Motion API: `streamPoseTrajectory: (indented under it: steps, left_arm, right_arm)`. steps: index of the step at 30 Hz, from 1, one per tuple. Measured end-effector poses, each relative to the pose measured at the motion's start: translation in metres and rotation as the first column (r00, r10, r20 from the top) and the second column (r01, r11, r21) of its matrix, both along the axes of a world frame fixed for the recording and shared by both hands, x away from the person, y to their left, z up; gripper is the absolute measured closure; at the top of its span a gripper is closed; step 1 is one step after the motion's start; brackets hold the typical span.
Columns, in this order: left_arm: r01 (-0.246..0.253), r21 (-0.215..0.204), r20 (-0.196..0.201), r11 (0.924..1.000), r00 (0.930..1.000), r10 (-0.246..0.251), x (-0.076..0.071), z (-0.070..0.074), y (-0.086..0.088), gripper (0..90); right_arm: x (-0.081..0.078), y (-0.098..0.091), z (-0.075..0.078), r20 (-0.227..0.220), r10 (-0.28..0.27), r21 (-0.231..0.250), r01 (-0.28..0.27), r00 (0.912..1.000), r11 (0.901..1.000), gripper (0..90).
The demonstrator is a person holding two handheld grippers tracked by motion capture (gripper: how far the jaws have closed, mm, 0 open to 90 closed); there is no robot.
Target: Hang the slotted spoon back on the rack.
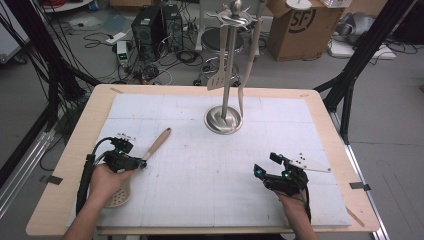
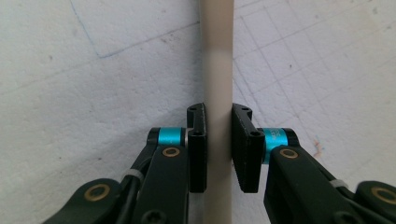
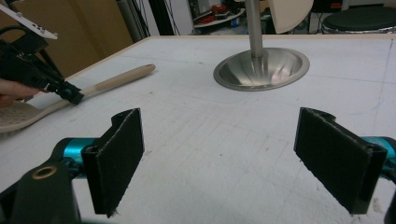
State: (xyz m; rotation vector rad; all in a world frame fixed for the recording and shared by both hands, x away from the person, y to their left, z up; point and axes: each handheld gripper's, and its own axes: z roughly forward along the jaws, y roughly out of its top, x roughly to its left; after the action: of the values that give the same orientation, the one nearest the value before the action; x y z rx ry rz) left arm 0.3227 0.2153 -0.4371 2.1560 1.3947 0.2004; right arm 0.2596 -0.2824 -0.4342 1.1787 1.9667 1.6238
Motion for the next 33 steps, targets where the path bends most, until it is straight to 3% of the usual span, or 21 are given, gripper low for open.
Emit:
streamPoseTrajectory:
  steps: [3,5,7,10,14,22,25,29,33]
  left_arm:
    - [-0.007,0.011,0.021,0.9999,0.9998,0.007,-0.002,-0.001,-0.002,77.6]
    - [-0.016,-0.017,0.032,0.9997,0.9993,0.017,-0.004,-0.004,0.001,77.4]
    - [-0.027,-0.026,0.070,0.9993,0.9971,0.029,-0.009,-0.006,0.001,77.3]
    - [-0.027,-0.001,0.118,0.9996,0.9926,0.027,-0.014,-0.008,-0.003,77.2]
    - [-0.031,-0.025,0.100,0.9992,0.9945,0.033,-0.012,-0.008,0.000,77.1]
    - [-0.028,0.002,0.118,0.9996,0.9926,0.027,-0.014,-0.008,-0.003,78.0]
    - [-0.043,-0.053,0.091,0.9977,0.9947,0.048,-0.011,-0.006,0.003,78.1]
    - [-0.042,-0.163,0.140,0.9858,0.9881,0.065,-0.012,0.000,0.003,78.2]
    - [-0.001,-0.217,0.207,0.9761,0.9772,0.047,-0.010,0.007,-0.012,78.2]
  right_arm:
    - [-0.001,0.001,0.000,0.004,0.003,-0.005,-0.003,1.0000,1.0000,15.0]
    - [-0.001,0.002,0.001,0.006,0.006,-0.006,-0.006,1.0000,1.0000,15.0]
    - [-0.001,0.002,0.001,0.007,0.007,-0.009,-0.007,0.9999,0.9999,15.0]
    - [-0.001,0.003,0.000,0.002,0.008,-0.009,-0.008,1.0000,0.9999,15.0]
    - [-0.001,0.003,0.001,0.010,0.011,-0.011,-0.011,0.9999,0.9999,15.0]
    - [-0.001,0.003,0.001,0.007,0.011,-0.011,-0.011,0.9999,0.9999,15.0]
    - [-0.001,0.001,0.001,0.005,0.003,-0.008,-0.003,1.0000,1.0000,15.0]
    - [-0.001,-0.004,0.001,0.008,-0.010,0.004,0.010,0.9999,0.9999,15.0]
    - [-0.001,-0.005,0.001,0.005,-0.016,0.008,0.016,0.9999,0.9998,15.1]
